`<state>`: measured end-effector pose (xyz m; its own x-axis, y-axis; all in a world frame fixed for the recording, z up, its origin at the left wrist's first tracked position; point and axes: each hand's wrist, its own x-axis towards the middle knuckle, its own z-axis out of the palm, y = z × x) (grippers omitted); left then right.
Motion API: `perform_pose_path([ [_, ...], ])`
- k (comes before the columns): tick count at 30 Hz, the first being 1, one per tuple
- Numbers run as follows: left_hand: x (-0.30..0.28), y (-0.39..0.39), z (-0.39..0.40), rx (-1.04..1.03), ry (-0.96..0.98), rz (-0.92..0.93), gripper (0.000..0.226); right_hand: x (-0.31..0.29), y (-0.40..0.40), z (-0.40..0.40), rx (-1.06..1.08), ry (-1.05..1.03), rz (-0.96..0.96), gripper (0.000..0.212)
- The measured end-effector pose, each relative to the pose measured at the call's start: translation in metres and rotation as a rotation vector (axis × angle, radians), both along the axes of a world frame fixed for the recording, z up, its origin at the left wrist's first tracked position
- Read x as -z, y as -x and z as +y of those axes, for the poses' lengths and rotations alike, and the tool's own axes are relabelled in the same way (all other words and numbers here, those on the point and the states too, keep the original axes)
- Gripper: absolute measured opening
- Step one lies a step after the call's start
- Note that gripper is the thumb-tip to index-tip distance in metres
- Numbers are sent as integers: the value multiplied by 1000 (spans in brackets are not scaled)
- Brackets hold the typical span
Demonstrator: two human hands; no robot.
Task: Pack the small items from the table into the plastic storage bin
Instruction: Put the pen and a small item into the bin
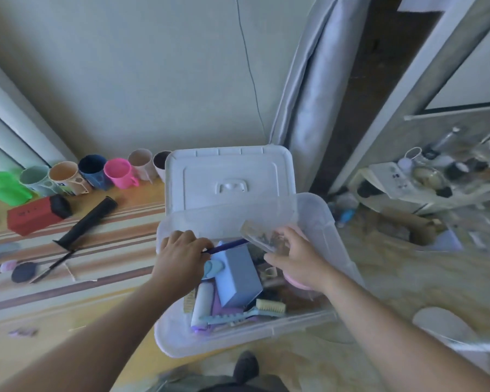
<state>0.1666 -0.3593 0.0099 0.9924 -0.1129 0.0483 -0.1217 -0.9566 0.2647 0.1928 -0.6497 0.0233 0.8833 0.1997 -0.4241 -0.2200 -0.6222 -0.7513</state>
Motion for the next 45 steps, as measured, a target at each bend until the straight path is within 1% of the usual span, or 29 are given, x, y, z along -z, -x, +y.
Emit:
perform_pose_path([
  [2, 4, 3, -5, -10, -30, 24, 17, 3, -3, -27, 46, 129, -72, 54],
  [4, 5, 5, -9, -17, -59, 55, 16, 13, -7, -52, 67, 306, -155, 52],
  [6, 5, 6, -12, -21, -73, 69, 16, 26, -11, -64, -1, 503, -197, 55],
  [8, 4, 5, -14, -21, -89, 87, 17, 41, -17, -60, -120, 656, -251, 52],
  [11, 4, 6, -17, 0, -108, 127, 19, 61, -30, -43, -218, 754, -288, 40],
  [14, 6, 13, -15, -11, -116, 144, 20, 81, -43, -38, -235, 807, -252, 37],
  [16, 10, 18, -12, -14, -138, 144, 19, 91, -48, -39, -224, 826, -232, 39],
  [18, 13, 23, -9, 2, -159, 141, 17, 90, -49, -38, -209, 813, -229, 44],
  [20, 13, 25, -7, -2, -163, 155, 15, 80, -50, -34, -220, 797, -311, 40],
  [21, 14, 26, -6, -10, -160, 163, 15, 73, -48, -30, -243, 755, -387, 38],
  [22, 14, 27, -7, -12, -155, 174, 15, 66, -46, -23, -275, 672, -446, 39],
  [23, 14, 29, -8, -5, -144, 188, 16, 56, -41, -14, -307, 547, -464, 41],
  [25, 18, 33, -12, 31, -121, 217, 16, 39, -26, 5, -374, 308, -346, 44],
  [26, 19, 36, -15, 54, -115, 232, 16, 33, -17, 14, -431, 255, -272, 45],
  [28, 22, 41, -21, 101, -94, 238, 14, 29, 3, 29, -581, 263, -194, 39],
  [30, 24, 47, -26, 150, -90, 244, 14, 33, 20, 38, -687, 321, -213, 21],
  [31, 24, 50, -28, 174, -95, 268, 16, 33, 26, 40, -702, 346, -222, 17],
  [34, 25, 60, -33, 218, -132, 366, 26, 38, 38, 42, -721, 378, -180, 19],
  [37, 19, 69, -32, 185, -96, 364, 37, 39, 44, 45, -729, 366, -125, 20],
  [39, 12, 71, -31, 117, -56, 297, 42, 40, 41, 50, -707, 350, -138, 21],
  [42, 7, 68, -20, 1, -4, 109, 42, 42, 38, 63, -585, 229, -203, 39],
  [44, 5, 67, -8, -56, 3, 39, 44, 45, 38, 70, -475, 137, -275, 45],
  [45, 4, 67, -3, -79, -1, 29, 46, 45, 37, 75, -448, 129, -302, 48],
])
